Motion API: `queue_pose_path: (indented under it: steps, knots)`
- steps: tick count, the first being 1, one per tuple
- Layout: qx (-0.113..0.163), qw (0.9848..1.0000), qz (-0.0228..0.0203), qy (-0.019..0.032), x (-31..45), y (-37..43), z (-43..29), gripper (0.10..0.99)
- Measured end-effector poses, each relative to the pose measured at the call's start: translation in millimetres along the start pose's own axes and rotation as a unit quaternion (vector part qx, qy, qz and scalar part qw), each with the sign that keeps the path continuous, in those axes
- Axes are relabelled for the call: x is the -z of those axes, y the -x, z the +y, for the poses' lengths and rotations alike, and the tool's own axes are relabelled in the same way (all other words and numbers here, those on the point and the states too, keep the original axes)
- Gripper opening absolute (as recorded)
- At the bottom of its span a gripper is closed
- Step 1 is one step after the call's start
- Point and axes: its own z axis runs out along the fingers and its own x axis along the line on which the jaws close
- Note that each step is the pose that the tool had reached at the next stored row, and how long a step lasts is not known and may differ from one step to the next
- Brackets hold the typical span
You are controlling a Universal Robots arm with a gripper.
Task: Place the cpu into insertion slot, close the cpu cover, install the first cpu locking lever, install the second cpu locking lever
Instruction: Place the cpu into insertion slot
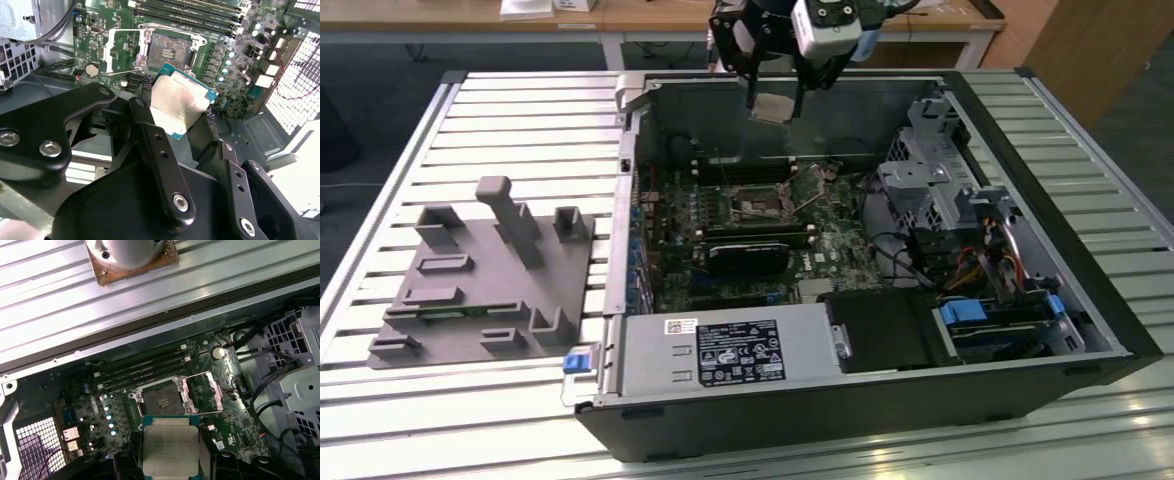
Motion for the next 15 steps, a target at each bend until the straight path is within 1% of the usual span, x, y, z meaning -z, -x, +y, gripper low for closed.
queue_pose_path:
  steps: [8, 15]
  knots:
    - [-0.026, 0.9997, -0.0024, 0.0004, -0.3, 0.0, 0.0, 0.537]
    - [-0.053, 0.9986, -0.0049, 0.0008, -0.6, 0.0, 0.0, 0.537]
